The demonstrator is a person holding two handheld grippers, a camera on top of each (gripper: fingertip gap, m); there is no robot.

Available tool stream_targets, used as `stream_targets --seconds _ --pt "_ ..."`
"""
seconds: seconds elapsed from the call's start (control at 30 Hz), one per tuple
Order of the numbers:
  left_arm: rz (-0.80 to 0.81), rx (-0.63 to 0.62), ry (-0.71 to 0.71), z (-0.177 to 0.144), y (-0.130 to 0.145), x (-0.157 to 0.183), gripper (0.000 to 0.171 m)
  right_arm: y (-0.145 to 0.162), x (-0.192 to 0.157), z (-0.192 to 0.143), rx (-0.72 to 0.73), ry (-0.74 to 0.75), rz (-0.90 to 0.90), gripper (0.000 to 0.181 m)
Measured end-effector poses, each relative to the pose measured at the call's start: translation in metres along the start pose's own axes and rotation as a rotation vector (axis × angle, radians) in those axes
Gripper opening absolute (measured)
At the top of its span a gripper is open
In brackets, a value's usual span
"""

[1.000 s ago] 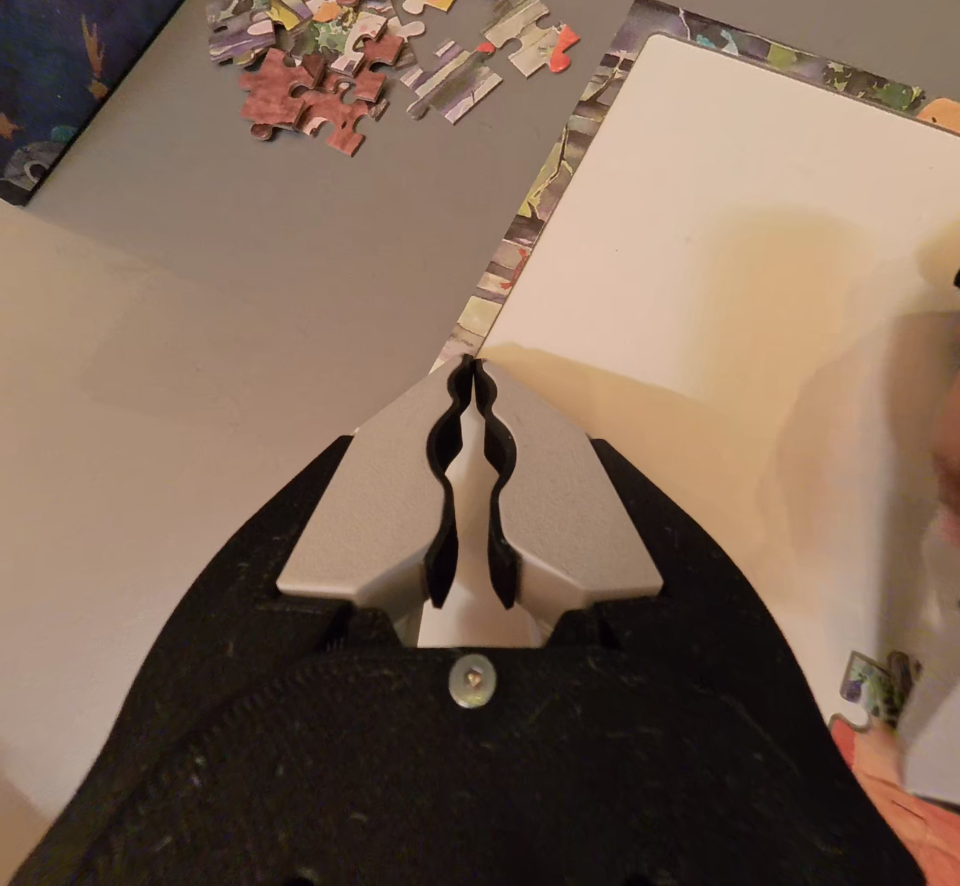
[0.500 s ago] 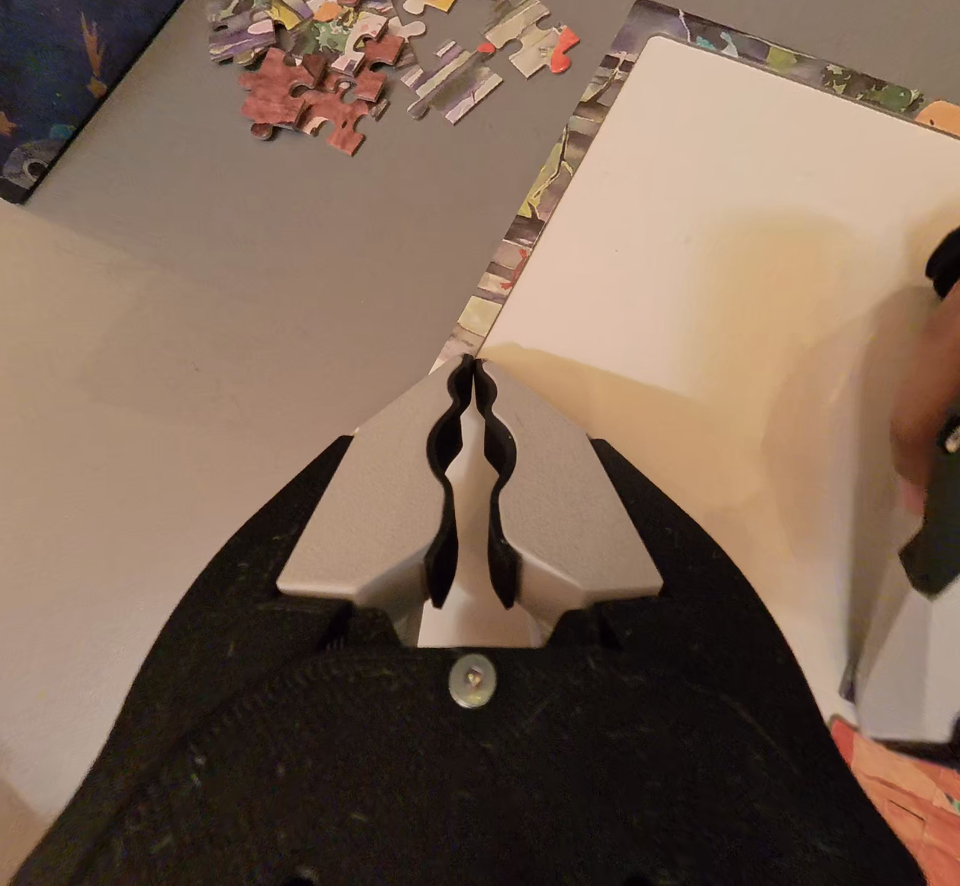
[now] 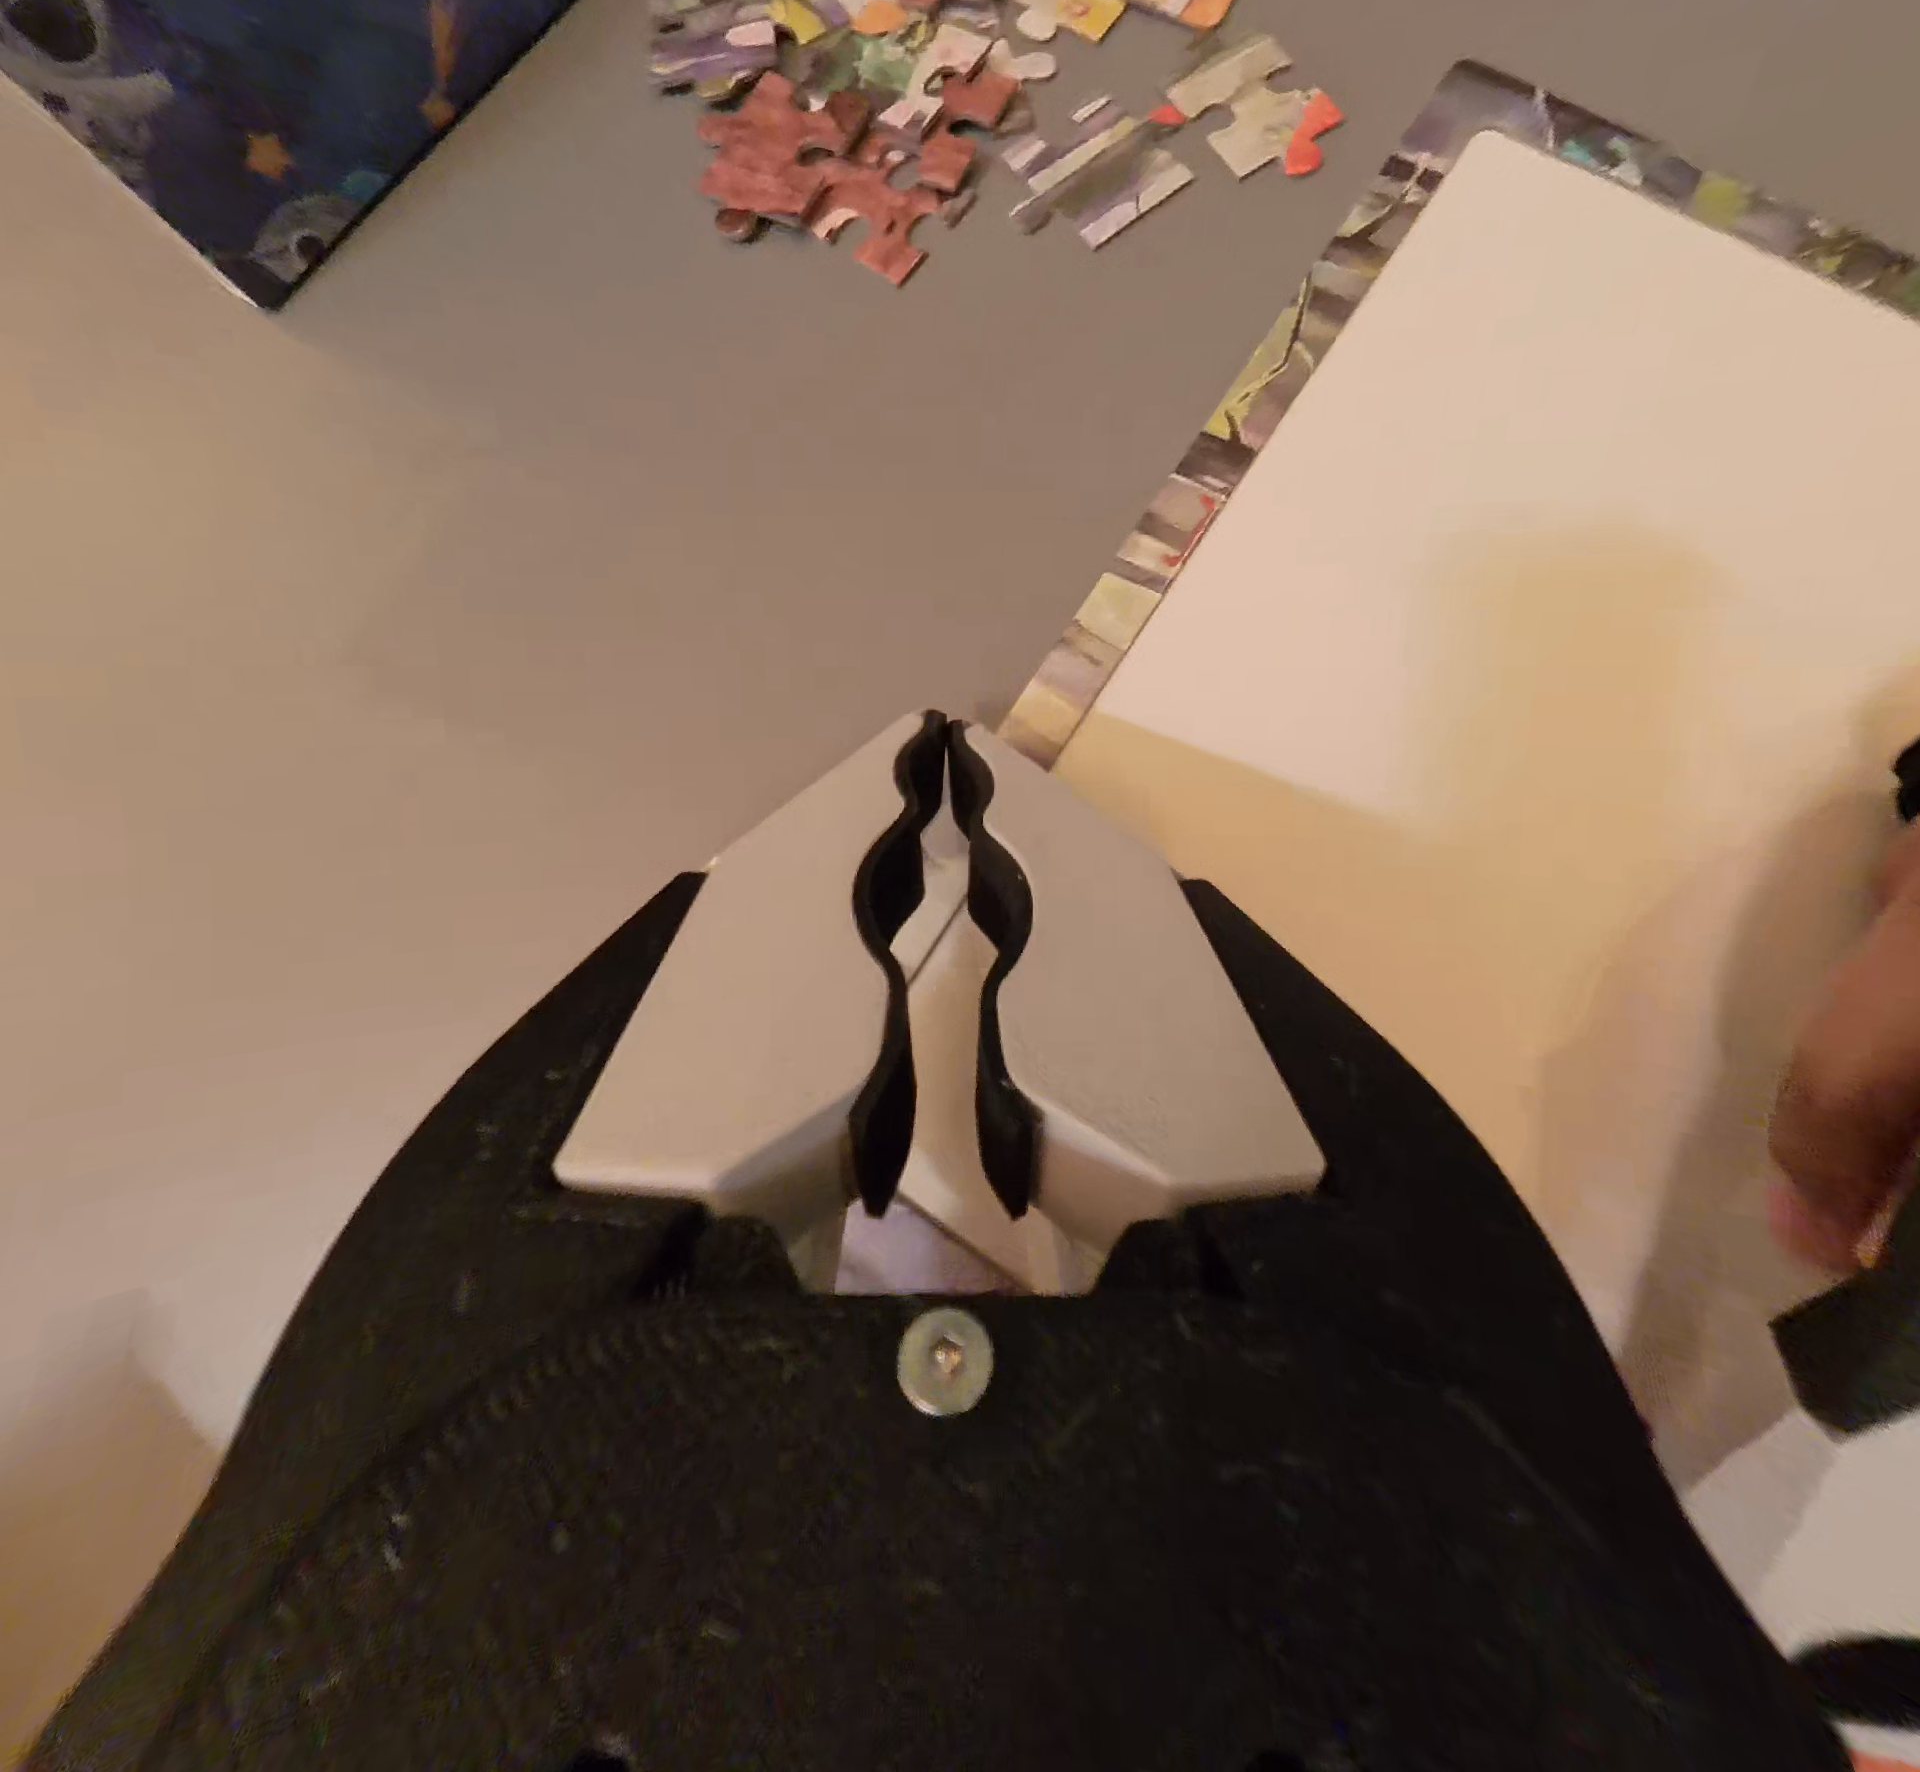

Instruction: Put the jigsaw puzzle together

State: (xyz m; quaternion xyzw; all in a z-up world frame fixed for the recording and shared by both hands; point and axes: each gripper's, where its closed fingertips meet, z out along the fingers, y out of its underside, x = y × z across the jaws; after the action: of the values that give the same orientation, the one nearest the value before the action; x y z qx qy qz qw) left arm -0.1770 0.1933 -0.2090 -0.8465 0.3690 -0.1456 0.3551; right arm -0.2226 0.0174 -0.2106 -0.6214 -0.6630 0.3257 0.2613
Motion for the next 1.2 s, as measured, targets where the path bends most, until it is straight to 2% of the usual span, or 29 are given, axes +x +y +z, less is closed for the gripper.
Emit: stream_targets --seconds 0.1,0.27,0.4,0.53,0.6,0.67,0.83,0.93,1.07,1.17,1.2 --pt "-0.014 -0.016 0.036 0.005 0.004 0.005 0.0 0.001 -0.015 0.002 -0.01 -0.081 -0.027 0.0" --pt "-0.039 -0.008 0.053 0.006 0.004 0.004 0.0 0.0 0.015 0.0 0.004 0.093 -0.047 0.0" --pt "-0.034 -0.014 0.048 0.008 0.006 0.004 0.0 0.001 -0.017 0.003 -0.012 -0.114 -0.029 0.0" --pt "-0.041 -0.012 0.052 0.008 0.005 0.004 0.0 0.002 0.011 -0.002 -0.009 0.01 0.025 0.0" --pt "-0.04 -0.012 0.051 0.008 0.005 0.004 0.0 0.006 0.031 -0.009 -0.017 0.107 0.024 0.0" --pt "-0.036 -0.014 0.048 0.008 0.006 0.004 0.0 0.007 0.037 -0.017 -0.012 0.143 0.001 0.0" --pt "-0.031 -0.015 0.044 0.008 0.006 0.004 0.0 0.018 -0.007 -0.032 0.006 -0.111 -0.11 0.0" --pt "-0.034 -0.014 0.046 0.008 0.005 0.004 0.0 0.028 -0.006 -0.037 -0.026 -0.105 -0.128 0.0" --pt "-0.036 -0.014 0.047 0.008 0.005 0.004 0.0 0.036 -0.021 -0.038 -0.066 -0.182 -0.134 0.0" --pt "-0.039 -0.012 0.05 0.008 0.005 0.004 0.0 0.029 -0.016 -0.043 -0.023 -0.129 -0.171 0.0" --pt "-0.04 -0.012 0.051 0.008 0.005 0.004 0.0 0.025 -0.017 -0.045 0.0 -0.133 -0.164 0.005"
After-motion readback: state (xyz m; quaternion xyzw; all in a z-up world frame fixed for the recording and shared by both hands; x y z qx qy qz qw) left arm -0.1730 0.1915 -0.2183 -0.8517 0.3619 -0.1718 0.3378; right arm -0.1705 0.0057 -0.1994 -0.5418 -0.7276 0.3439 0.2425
